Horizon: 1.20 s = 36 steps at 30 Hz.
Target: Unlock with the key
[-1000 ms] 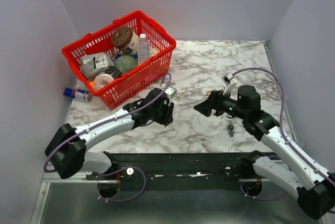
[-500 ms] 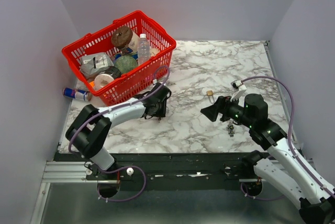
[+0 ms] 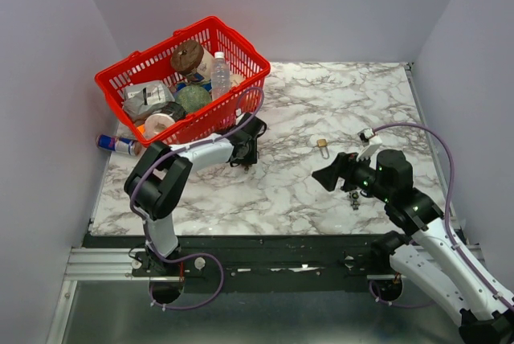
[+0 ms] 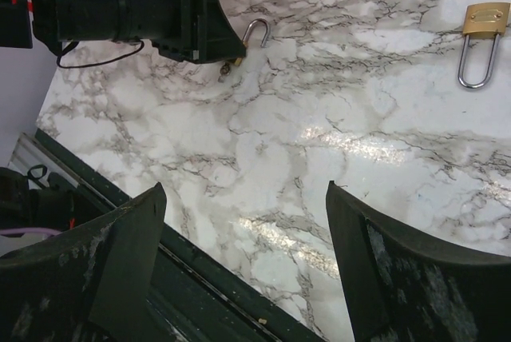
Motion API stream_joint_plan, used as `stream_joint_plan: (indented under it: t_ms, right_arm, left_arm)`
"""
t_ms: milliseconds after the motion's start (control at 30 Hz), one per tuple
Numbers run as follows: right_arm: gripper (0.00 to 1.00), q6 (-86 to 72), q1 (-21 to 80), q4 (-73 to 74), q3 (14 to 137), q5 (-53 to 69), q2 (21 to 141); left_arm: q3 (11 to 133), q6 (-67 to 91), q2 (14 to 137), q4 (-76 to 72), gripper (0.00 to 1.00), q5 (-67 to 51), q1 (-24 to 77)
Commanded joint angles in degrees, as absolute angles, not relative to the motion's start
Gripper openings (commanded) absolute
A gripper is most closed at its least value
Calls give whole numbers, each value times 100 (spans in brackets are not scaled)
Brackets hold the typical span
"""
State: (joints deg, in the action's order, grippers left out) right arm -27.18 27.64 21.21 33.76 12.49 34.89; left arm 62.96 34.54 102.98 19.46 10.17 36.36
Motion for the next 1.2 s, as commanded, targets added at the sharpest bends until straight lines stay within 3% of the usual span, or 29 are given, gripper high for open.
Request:
stream_joint_plan:
  t_ms: [0, 167, 600, 900, 1167]
  right_arm:
    - [89, -2619, 2733, 2312, 3305, 1046, 3463]
    - [91, -2593, 2733, 2312, 3287, 1046, 3481]
    - [92, -2575, 2733, 2347, 3252, 1011, 3437]
    - [92, -2566, 2742, 2382, 3252, 941, 3410]
    - [93, -2479, 2733, 2820, 3603, 563, 3322]
  left_arm:
    - [6424, 3454, 10670, 2144, 0, 1362, 3603]
    - [6513, 3427, 10767, 2136, 7, 1529, 3586]
    - [6486, 3393, 10688, 2092, 75, 1573, 3595]
    - [6539, 2710, 10257, 1960, 83, 1854, 3761]
    - [7303, 1539, 9494, 1854, 89, 2373, 4324]
